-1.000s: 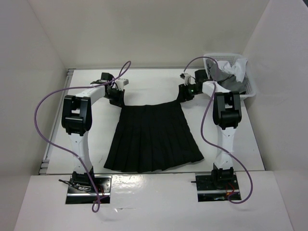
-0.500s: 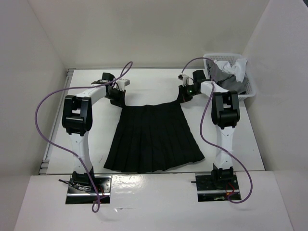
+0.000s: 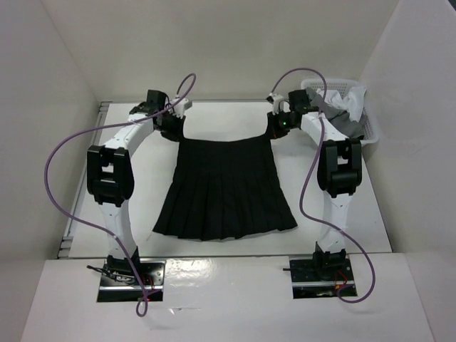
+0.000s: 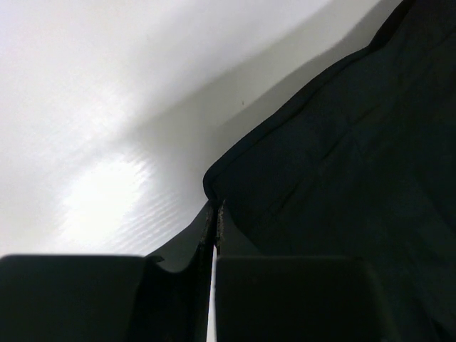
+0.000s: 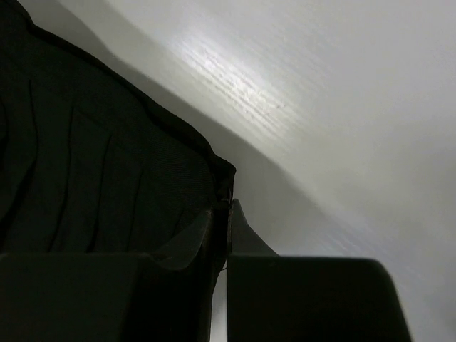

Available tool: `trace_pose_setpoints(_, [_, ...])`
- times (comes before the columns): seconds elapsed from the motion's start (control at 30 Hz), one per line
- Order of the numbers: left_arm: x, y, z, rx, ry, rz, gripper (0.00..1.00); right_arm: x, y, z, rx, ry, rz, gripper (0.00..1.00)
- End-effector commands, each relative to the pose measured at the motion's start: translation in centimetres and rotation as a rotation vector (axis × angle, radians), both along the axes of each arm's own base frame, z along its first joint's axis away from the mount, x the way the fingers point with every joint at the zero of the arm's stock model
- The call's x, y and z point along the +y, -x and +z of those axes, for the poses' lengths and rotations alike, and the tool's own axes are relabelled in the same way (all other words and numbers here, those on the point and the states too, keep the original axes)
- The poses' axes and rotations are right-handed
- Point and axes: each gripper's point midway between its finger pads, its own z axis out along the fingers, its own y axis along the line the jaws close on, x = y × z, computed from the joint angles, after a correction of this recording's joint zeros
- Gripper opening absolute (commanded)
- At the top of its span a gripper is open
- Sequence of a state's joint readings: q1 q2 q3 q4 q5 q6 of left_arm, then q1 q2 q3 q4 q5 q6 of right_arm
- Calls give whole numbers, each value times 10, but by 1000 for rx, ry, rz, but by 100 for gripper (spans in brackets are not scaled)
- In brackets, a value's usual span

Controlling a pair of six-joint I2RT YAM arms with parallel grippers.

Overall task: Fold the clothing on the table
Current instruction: Fold the skirt

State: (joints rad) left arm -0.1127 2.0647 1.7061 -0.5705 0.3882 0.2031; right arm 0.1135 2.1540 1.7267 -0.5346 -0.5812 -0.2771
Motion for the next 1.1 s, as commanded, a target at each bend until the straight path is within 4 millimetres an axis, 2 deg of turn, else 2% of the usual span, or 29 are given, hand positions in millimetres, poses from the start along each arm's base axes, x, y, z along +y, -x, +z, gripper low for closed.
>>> trace_pose_setpoints(0.0, [3,-17,70,-172,-6,-6,0,-2,-26,85,-226,9,-27,0])
trace_pose_setpoints(0.2, [12,-24,124,-306,-21,17,0,-7,-39,112,-303,26,-65,0])
trace_pose_setpoints(0.23, [12,-24,124,-307,-21,17,0,-9,-39,117,-315,32,-73,0])
trace_pose_setpoints(0.3, [11,-21,146,-350,-7,10,0,-11,-40,129,-347,31,-90,0])
trace_pose_setpoints(0.4, [17,-15,156,-378,-22,3,0,-13,-37,136,-363,36,-98,0])
trace_pose_setpoints(0.47, [18,-9,155,-383,-28,-4,0,-14,-29,146,-384,41,-92,0])
trace_pose_setpoints(0.5, [17,1,149,-368,-29,-20,0,-14,-25,148,-387,40,-92,0])
trace_pose_setpoints(0.53, [18,7,144,-354,-30,-21,0,-16,-18,143,-370,50,-84,0])
trace_pose_setpoints(0.57, [19,14,147,-364,-39,-31,0,-17,-11,157,-396,46,-85,0])
trace_pose_setpoints(0.6, [20,17,143,-365,-45,-38,0,-18,-6,161,-408,51,-79,0])
trace_pose_setpoints(0.63, [21,27,127,-324,-48,-40,0,-19,2,157,-394,59,-72,0])
trace_pose_setpoints(0.67, [20,34,128,-328,-47,-53,0,-14,11,158,-386,58,-60,0])
trace_pose_setpoints(0.7, [21,38,123,-323,-56,-65,0,-11,24,166,-414,67,-35,0])
trace_pose_setpoints(0.77, [23,55,109,-286,-66,-76,0,-9,41,167,-409,80,-9,0])
trace_pose_setpoints(0.8, [24,60,106,-284,-75,-87,0,-10,50,179,-452,102,-3,0])
trace_pose_setpoints(0.83, [25,65,104,-279,-75,-88,0,-7,63,166,-424,118,15,0])
trace_pose_setpoints(0.87, [25,71,109,-296,-80,-95,0,-10,68,165,-427,131,16,0])
trace_pose_setpoints(0.9, [26,80,99,-271,-81,-96,0,-9,79,169,-446,149,32,0])
trace_pose_setpoints(0.93, [27,85,104,-291,-87,-104,0,-7,92,154,-405,159,55,0])
trace_pose_setpoints(1.0, [29,96,101,-282,-93,-113,0,-8,109,138,-372,196,97,0])
trace_pose_setpoints(1.07, [31,110,97,-279,-108,-132,0,-10,128,132,-354,225,126,0])
